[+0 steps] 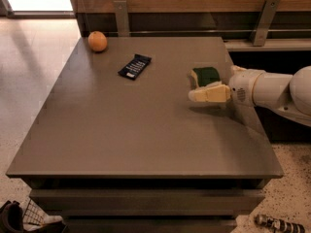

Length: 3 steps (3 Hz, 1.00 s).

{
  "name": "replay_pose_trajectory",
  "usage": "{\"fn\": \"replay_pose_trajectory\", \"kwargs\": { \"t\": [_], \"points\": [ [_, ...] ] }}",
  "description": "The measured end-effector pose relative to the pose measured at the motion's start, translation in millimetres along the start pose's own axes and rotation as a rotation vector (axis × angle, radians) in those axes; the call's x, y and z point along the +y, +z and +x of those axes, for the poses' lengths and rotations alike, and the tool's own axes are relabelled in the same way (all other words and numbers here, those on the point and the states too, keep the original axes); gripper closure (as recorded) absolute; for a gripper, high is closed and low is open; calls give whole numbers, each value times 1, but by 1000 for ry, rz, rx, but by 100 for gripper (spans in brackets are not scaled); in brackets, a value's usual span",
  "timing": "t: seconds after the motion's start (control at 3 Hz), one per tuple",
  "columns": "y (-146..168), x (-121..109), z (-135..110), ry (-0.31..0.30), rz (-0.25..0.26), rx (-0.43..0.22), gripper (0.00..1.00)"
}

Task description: Pick sponge

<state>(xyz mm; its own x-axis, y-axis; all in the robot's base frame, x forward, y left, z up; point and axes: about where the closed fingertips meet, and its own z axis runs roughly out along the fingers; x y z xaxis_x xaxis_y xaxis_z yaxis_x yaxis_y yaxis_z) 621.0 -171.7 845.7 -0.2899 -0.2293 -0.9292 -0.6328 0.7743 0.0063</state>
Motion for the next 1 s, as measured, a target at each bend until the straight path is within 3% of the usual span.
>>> {"fn": "replay_pose_trajectory", "kwargs": {
  "t": [1.0],
  "points": [
    [11, -4, 21, 25, -5, 10, 0]
  ]
}}
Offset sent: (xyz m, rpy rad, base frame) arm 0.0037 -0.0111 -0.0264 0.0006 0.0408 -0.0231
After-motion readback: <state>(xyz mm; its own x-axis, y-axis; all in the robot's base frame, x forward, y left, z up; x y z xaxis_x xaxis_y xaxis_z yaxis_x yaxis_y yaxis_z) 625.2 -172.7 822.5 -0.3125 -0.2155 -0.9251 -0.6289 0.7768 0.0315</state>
